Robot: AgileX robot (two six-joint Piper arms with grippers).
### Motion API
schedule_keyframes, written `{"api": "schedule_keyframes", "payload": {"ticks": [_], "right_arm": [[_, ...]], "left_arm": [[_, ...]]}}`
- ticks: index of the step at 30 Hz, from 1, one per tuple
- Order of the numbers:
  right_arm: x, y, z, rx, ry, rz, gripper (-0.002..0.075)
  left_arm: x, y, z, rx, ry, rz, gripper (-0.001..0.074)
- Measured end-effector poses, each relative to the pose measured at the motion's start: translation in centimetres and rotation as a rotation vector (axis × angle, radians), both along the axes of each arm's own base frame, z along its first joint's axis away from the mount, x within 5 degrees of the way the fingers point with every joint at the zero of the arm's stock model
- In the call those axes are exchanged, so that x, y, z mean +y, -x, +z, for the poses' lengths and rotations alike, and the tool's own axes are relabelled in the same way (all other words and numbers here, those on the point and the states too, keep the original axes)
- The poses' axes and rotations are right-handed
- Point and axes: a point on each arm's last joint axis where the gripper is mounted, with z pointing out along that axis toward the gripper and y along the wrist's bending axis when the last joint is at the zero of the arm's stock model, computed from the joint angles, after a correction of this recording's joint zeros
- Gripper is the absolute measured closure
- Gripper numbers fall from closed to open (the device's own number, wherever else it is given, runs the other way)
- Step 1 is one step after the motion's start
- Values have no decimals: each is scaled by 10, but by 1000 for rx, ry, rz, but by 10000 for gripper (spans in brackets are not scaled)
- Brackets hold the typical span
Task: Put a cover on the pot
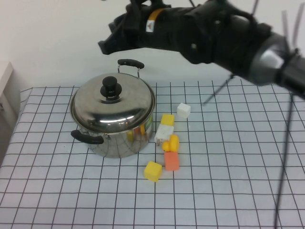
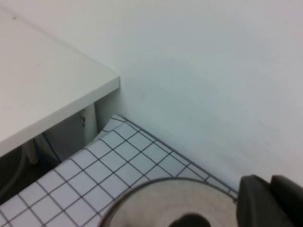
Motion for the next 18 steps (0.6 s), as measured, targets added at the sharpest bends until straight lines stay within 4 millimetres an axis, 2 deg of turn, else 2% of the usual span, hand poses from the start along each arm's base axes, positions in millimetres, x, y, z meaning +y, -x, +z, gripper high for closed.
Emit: {"api": "schedule_keyframes", "payload": {"ticks": [5, 8, 14, 18], "right_arm": [[-32, 38, 14, -54, -30, 6, 710], [-59, 70, 16, -113, -7, 23, 716], [-116, 136, 44, -234, 65, 46, 726], [-150, 172, 39, -188, 151, 33, 727]], "left_arm": [[0, 0, 0, 0, 0, 0, 738], [0, 0, 0, 0, 0, 0, 738], [0, 0, 0, 0, 0, 0, 738], [0, 0, 0, 0, 0, 0, 738]]}}
